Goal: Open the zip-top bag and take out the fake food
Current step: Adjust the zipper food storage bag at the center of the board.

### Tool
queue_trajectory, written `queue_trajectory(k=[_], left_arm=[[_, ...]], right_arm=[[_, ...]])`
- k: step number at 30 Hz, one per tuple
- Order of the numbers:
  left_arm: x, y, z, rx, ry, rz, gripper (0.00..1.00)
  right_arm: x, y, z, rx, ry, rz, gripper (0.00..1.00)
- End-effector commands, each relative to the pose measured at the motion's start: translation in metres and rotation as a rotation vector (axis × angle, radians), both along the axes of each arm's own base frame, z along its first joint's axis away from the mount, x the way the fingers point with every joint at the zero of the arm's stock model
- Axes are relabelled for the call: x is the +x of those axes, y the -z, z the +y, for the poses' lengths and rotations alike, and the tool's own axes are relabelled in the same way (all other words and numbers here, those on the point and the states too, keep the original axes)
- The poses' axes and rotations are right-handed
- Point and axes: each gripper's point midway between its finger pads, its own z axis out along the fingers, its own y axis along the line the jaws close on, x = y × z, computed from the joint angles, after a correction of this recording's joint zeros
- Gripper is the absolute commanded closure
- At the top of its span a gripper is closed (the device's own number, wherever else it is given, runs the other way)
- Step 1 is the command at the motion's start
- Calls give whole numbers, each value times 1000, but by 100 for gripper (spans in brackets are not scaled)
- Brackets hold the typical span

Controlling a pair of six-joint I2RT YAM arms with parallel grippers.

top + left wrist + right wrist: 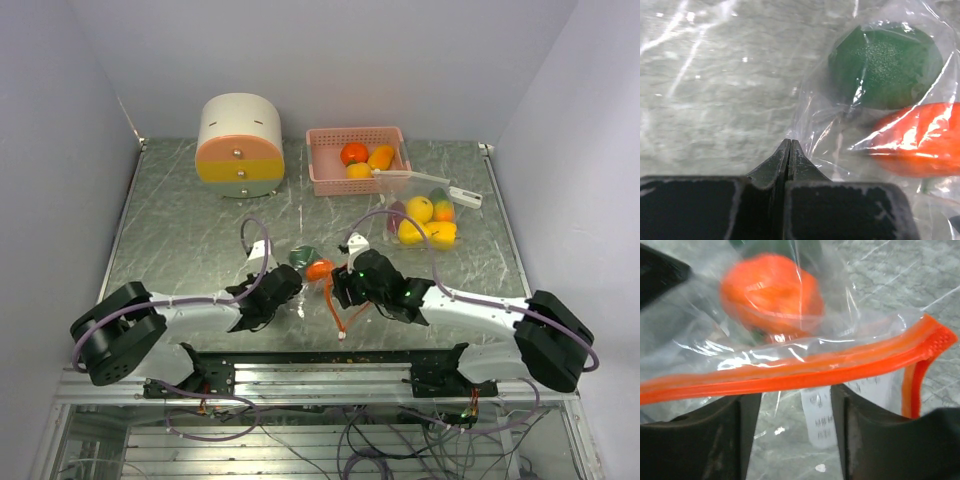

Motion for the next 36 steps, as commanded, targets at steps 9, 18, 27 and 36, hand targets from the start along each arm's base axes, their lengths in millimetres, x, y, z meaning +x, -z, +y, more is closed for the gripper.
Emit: queue_trajectory(k=[9,18,27,36], left_arm=[[-4,-7,40,129,-56,-34,93],[-3,0,33,122,-33,-18,93],[-4,2,33,129,-27,-15,93],[-3,3,34,139,-32,-16,93]], right_arm=[[6,5,17,30,-45,-11,34],[14,6,56,112,-142,-19,34],[23,7,84,145,-204,-25,23],[27,19,87,122,-190,-4,66]])
